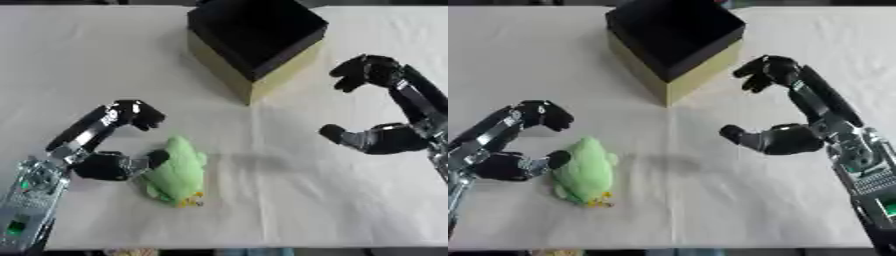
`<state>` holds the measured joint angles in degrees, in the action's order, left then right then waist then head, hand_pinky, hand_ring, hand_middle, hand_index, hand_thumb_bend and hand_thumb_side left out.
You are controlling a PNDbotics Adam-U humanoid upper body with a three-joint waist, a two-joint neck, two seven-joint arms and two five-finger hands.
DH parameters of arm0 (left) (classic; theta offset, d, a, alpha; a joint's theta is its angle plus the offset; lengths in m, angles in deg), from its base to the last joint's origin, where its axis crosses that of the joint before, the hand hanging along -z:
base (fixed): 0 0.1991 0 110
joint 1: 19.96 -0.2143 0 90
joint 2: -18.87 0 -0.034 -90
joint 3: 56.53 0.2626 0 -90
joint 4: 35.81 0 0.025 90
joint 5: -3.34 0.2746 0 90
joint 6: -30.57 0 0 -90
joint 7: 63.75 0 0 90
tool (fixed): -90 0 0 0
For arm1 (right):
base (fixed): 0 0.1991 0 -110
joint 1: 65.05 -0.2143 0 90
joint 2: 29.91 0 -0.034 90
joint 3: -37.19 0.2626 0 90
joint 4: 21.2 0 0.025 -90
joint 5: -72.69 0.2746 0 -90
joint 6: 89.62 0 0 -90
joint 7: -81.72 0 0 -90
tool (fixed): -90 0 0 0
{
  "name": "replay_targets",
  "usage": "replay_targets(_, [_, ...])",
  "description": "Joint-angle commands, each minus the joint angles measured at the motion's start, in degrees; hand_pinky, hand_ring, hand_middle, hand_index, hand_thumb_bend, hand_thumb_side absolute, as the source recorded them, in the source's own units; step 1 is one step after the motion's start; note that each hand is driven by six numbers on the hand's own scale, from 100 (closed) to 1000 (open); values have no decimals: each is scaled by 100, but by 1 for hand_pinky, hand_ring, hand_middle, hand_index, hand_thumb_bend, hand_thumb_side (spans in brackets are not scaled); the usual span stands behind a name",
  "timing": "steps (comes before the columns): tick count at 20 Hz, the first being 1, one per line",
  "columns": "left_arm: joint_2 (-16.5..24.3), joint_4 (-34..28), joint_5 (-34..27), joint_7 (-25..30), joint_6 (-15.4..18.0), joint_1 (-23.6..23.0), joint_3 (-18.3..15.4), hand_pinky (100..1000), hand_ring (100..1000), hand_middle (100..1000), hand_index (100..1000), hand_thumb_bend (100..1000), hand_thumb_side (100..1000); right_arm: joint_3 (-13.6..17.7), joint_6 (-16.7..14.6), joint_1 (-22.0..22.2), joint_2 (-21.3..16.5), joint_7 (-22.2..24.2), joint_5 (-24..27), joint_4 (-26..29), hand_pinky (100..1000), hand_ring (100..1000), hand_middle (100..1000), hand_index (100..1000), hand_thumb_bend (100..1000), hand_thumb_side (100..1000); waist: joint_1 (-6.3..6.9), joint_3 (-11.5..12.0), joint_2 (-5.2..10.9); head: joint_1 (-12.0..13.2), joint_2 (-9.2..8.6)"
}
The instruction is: Pick up objects on the table and place them in the box.
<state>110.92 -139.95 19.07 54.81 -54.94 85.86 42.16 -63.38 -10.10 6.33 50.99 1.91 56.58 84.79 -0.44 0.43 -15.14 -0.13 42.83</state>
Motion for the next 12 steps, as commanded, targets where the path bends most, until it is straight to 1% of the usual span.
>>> replay_targets(1, [478, -194, 43, 138, 36, 126, 94, 731, 721, 694, 775, 546, 483, 70, -5, -64, -128, 2, -40, 57, 639, 665, 720, 785, 549, 364, 18, -11, 91, 20, 8])
replay_targets(3, [668, -228, 55, 231, 50, 167, 175, 731, 721, 695, 776, 556, 483, 67, -5, -65, -132, 4, -42, 57, 639, 665, 720, 785, 549, 364, 29, -22, 95, 21, 10])
replay_targets(5, [743, -244, 60, 281, 52, 186, 207, 731, 721, 695, 776, 556, 483, 66, -5, -66, -133, 5, -43, 56, 639, 665, 720, 785, 549, 364, 33, -27, 96, 22, 11])
replay_targets(6, [861, -245, 90, 356, 64, 224, 285, 734, 722, 698, 779, 577, 480, 62, -7, -68, -137, 8, -43, 56, 639, 665, 720, 785, 549, 364, 43, -39, 99, 28, 16])
replay_targets(8, [1009, -234, 149, 501, 84, 290, 405, 734, 722, 699, 781, 579, 481, 58, -8, -68, -140, 12, -42, 55, 639, 665, 720, 785, 549, 364, 51, -52, 100, 32, 21])
replay_targets(12, [1054, -147, 218, 645, 69, 370, 540, 732, 722, 700, 783, 597, 486, 53, -11, -66, -138, 18, -37, 52, 639, 665, 720, 785, 547, 365, 59, -67, 99, 31, 29])
